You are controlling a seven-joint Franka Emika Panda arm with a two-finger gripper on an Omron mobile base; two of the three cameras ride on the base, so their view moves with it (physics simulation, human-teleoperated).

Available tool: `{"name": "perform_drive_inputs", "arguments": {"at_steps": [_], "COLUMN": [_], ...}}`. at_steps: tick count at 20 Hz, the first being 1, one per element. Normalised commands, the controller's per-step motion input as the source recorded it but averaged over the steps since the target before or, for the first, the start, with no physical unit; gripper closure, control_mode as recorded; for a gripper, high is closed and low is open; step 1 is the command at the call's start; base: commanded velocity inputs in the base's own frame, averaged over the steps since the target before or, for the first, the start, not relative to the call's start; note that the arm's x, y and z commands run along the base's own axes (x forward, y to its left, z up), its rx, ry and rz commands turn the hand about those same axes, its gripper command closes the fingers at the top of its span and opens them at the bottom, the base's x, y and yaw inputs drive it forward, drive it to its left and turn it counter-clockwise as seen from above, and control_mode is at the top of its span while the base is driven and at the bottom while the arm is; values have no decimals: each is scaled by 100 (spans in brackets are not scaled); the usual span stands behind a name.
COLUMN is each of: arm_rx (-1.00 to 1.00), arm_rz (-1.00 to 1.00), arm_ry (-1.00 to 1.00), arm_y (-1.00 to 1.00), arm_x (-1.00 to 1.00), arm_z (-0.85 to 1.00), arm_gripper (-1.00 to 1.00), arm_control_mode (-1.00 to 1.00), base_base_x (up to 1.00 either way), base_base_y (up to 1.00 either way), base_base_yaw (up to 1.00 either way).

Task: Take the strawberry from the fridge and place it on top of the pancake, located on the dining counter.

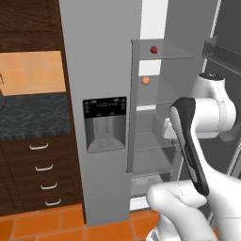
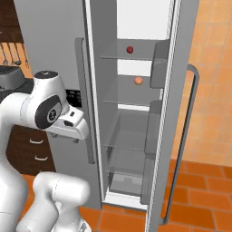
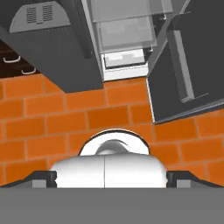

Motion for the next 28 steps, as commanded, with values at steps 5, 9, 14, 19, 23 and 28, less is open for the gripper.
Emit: {"name": "perform_drive_inputs", "arguments": {"at_steps": [5, 9, 14, 19, 23, 28], "arm_rx": [-6, -1, 0, 0, 0, 0], "arm_rz": [6, 0, 0, 0, 0, 0], "arm_ry": [0, 0, 0, 0, 0, 0], "arm_y": [0, 0, 0, 0, 0, 0], "arm_x": [-27, -6, 0, 0, 1, 4], "arm_z": [-20, -33, 0, 0, 0, 0], "arm_gripper": [-100, -100, -100, -100, -100, -100], "arm_control_mode": [-100, -100, -100, -100, -100, 100], "base_base_x": [0, 0, 0, 0, 0, 36], "base_base_y": [0, 0, 0, 0, 0, 0], "base_base_yaw": [0, 0, 0, 0, 0, -6]}}
